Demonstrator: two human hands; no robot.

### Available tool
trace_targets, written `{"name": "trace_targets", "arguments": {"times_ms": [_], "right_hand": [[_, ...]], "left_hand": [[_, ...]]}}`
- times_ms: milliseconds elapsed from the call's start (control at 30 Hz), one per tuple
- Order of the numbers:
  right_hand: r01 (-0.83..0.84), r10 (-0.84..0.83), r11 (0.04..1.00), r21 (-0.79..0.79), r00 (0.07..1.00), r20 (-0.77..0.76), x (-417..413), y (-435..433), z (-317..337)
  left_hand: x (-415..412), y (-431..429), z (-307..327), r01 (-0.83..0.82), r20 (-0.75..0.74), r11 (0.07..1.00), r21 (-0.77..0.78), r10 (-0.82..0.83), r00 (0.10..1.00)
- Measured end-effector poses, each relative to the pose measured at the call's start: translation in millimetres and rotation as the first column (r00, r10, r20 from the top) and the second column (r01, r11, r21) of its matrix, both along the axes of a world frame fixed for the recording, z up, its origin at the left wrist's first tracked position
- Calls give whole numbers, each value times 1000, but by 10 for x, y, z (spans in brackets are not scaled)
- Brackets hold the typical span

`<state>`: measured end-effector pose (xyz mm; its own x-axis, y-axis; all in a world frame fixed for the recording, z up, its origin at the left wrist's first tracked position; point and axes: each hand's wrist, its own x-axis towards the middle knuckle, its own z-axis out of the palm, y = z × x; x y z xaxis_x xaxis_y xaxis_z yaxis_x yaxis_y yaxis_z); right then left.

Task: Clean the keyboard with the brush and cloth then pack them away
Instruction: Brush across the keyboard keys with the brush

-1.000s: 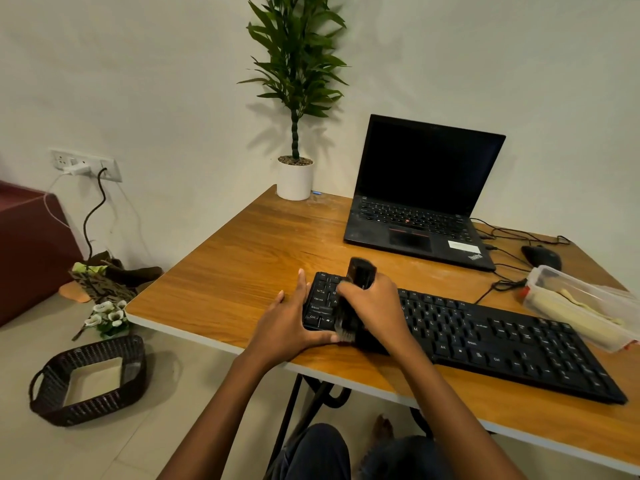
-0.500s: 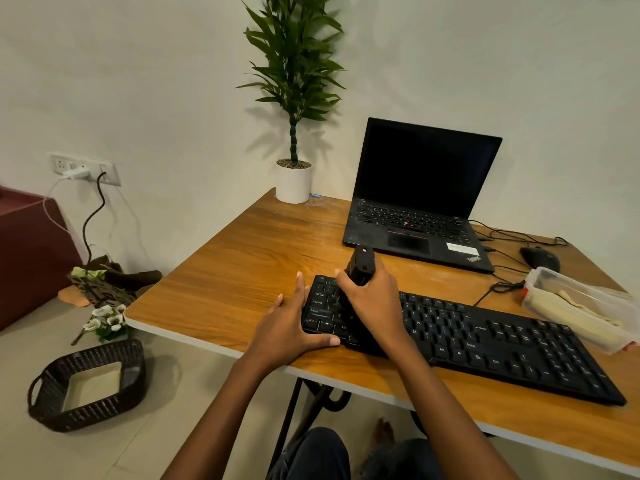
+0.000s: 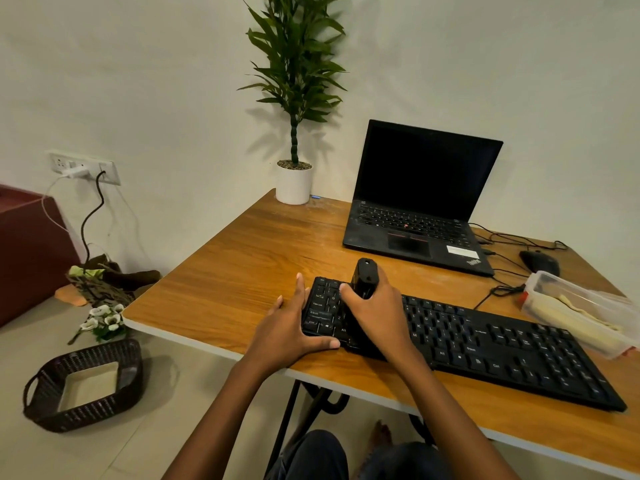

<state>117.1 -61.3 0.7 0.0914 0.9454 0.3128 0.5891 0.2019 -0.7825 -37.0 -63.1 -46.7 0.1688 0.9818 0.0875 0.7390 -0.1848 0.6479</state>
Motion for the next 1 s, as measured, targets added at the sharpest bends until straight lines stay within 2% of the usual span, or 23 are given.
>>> {"name": "trace_targets", "arguments": {"times_ms": [167,233,300,400,500,600,733,800,867,933,1000], "right_hand": [[-128,116,966,-224,991,-69,-25,-80,87],[-111,86,973,-201,988,-132,-32,-8,196],[-19,4,997,-81,984,-178,-54,72,272],[-22,23,1000,5,989,-147,-143,86,198],[-92,84,992,-90,993,-88,-202,-30,12],[-167,149,963,-212,984,-98,-143,-47,80],[-29,20,998,-52,985,-172,-140,56,161],[-30,28,999,-12,986,-166,-203,22,66],[-63,56,996,-64,993,-108,-238,-48,-6],[-123,115,975,-185,992,-53,-219,-76,42],[-155,138,959,-236,986,-90,-172,-26,144]], "left_hand": [[9,-41,47,13,-9,1000,28,-13,1000],[-4,-39,64,7,-9,1000,20,-7,1000],[-12,-29,53,0,-6,1000,1,0,1000],[-6,-27,35,7,-12,1000,-7,-8,1000],[8,-69,64,16,-27,1000,18,-15,1000],[15,-88,82,27,-19,999,17,-27,999],[-17,-40,65,19,-7,1000,-4,-19,1000],[-7,-42,68,21,-9,1000,2,-21,1000],[16,-66,75,30,-9,999,24,-30,1000],[21,-87,82,34,-8,999,36,-33,999],[8,-81,87,32,-14,999,27,-32,999]]}}
